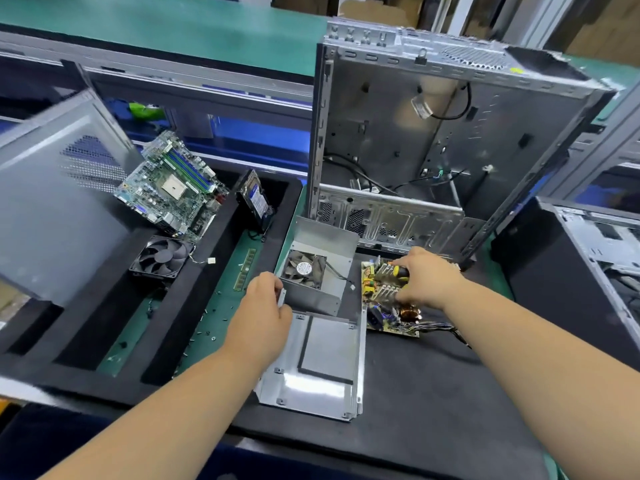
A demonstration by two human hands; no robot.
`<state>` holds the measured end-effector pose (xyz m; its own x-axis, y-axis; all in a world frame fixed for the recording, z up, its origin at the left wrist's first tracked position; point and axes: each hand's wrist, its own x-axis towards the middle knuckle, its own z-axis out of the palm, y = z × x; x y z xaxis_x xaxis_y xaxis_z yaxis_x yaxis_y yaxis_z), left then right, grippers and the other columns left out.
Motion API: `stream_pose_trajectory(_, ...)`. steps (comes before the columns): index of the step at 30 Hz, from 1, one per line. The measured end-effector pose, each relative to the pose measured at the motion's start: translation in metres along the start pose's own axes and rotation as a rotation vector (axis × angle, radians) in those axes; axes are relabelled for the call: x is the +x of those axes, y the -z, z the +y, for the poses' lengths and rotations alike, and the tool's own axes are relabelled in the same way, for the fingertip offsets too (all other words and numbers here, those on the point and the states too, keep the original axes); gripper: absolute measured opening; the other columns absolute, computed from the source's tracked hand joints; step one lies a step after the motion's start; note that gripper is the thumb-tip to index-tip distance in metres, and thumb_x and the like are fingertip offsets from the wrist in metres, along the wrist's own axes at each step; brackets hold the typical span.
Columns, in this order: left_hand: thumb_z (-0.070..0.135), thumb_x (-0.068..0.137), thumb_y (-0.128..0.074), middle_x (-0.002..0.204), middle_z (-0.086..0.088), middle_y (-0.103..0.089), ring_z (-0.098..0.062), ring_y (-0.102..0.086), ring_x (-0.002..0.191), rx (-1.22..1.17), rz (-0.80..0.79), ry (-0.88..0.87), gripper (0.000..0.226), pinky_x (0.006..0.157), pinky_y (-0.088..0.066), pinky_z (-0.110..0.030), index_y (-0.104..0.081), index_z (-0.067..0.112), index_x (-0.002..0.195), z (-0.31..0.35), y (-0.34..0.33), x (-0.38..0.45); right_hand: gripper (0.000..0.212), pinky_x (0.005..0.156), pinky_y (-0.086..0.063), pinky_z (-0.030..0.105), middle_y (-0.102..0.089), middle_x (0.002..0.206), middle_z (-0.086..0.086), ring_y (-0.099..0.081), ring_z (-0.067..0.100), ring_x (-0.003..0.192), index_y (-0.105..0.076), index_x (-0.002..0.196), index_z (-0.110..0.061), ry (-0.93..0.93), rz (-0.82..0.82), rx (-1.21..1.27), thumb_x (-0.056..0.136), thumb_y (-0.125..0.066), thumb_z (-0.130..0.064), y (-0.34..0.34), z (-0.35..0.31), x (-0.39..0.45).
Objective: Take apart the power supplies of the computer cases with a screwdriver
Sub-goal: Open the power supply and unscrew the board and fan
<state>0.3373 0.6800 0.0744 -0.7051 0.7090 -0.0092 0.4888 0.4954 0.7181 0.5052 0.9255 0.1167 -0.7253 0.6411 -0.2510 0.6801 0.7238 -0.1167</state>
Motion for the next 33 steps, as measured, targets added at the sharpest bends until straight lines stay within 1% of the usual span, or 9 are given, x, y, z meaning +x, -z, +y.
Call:
stream_pose_trajectory(6, 0.012, 0.094, -0.053, 0.102, 0.005, -0.046, -0.010, -0.051, 0.074, -0.052, 0.002, -0.029, 0.020, 0.057, -0.036, -0.024, -0.044, 0.025, 0.106, -0.011, 0.008, 0.011, 0.054, 0.063, -0.043, 0.030, -0.045, 0.107, 0.000, -0.059, 0.024, 0.094, -0.066, 0.121, -0.019, -0.049, 0.016, -0.033, 0.070, -0.078, -0.034, -0.004, -0.014, 0.012)
stream_pose_trajectory(9, 0.011, 0.092, -0.058, 0.106, 0.005, -0.045, -0.012, -0.051, 0.085, -0.074, 0.011, -0.035, 0.025, 0.067, -0.039, -0.024, -0.044, 0.026, 0.108, -0.014, 0.005, 0.012, 0.061, 0.078, -0.051, 0.034, -0.045, 0.117, 0.001, -0.058, 0.025, 0.104, -0.060, 0.133, -0.020, -0.090, 0.046, 0.009, 0.075, -0.077, -0.034, -0.014, -0.011, 0.009)
stream_pose_trajectory(12, 0.016, 0.084, -0.065, 0.114, 0.008, -0.036, -0.013, -0.035, 0.103, -0.022, 0.100, 0.010, 0.039, 0.080, -0.034, -0.028, -0.042, 0.025, 0.114, -0.018, 0.005, 0.015, 0.068, 0.090, -0.053, 0.038, -0.046, 0.130, 0.002, -0.056, 0.025, 0.115, -0.051, 0.143, -0.024, -0.092, 0.071, 0.008, 0.081, -0.076, -0.037, -0.014, -0.012, 0.010)
stream_pose_trajectory(15, 0.019, 0.086, -0.066, 0.106, 0.015, -0.039, -0.008, -0.043, 0.092, -0.112, 0.065, 0.067, 0.044, 0.074, -0.037, -0.024, -0.036, 0.030, 0.117, -0.021, 0.004, 0.016, 0.068, 0.096, -0.050, 0.039, -0.048, 0.135, 0.004, -0.055, 0.026, 0.120, -0.049, 0.146, -0.024, -0.079, 0.054, 0.017, 0.085, -0.076, -0.040, -0.007, -0.013, 0.009)
stream_pose_trajectory(18, 0.017, 0.090, -0.063, 0.098, 0.026, -0.041, 0.007, -0.047, 0.077, -0.215, 0.017, 0.069, 0.043, 0.063, -0.036, -0.014, -0.031, 0.036, 0.111, -0.024, 0.001, 0.015, 0.044, 0.087, -0.049, 0.036, -0.052, 0.121, 0.003, -0.059, 0.025, 0.101, -0.062, 0.129, -0.022, -0.117, 0.230, 0.185, 0.088, -0.072, -0.033, 0.006, -0.005, 0.002)
stream_pose_trajectory(23, 0.011, 0.092, -0.059, 0.116, 0.009, -0.050, -0.008, -0.053, 0.106, -0.296, -0.046, 0.101, 0.040, 0.090, -0.042, -0.028, -0.035, 0.029, 0.118, -0.024, 0.003, 0.017, 0.014, 0.078, -0.049, 0.037, -0.060, 0.104, 0.011, -0.058, 0.031, 0.087, -0.069, 0.097, -0.012, -0.379, 0.469, 0.411, 0.086, -0.062, -0.017, 0.016, 0.039, -0.020)
stream_pose_trajectory(27, 0.009, 0.093, -0.057, 0.120, 0.002, -0.053, -0.014, -0.053, 0.112, -0.247, -0.085, 0.101, 0.036, 0.092, -0.042, -0.029, -0.039, 0.027, 0.118, -0.021, 0.006, 0.017, 0.006, 0.066, -0.038, 0.034, -0.062, 0.100, 0.018, -0.055, 0.035, 0.082, -0.061, 0.087, -0.010, -0.582, 0.426, 0.418, 0.088, -0.058, -0.015, 0.005, 0.081, -0.039)
stream_pose_trajectory(30, 0.012, 0.092, -0.059, 0.121, -0.002, -0.054, -0.018, -0.055, 0.110, -0.200, -0.109, 0.125, 0.033, 0.094, -0.045, -0.036, -0.042, 0.024, 0.117, -0.017, 0.012, 0.021, 0.006, 0.068, -0.036, 0.034, -0.064, 0.106, 0.024, -0.054, 0.035, 0.085, -0.058, 0.094, -0.007, -0.691, 0.337, 0.396, 0.092, -0.056, -0.012, -0.007, 0.107, -0.049)
stream_pose_trajectory(33, 0.021, 0.090, -0.065, 0.125, 0.000, -0.051, -0.019, -0.053, 0.114, -0.030, -0.021, 0.081, 0.039, 0.093, -0.044, -0.037, -0.047, 0.022, 0.124, -0.006, 0.017, 0.023, 0.005, 0.068, -0.038, 0.032, -0.067, 0.103, 0.021, -0.060, 0.036, 0.091, -0.057, 0.092, -0.009, -0.721, 0.218, 0.401, 0.092, -0.057, -0.014, -0.022, 0.117, -0.054)
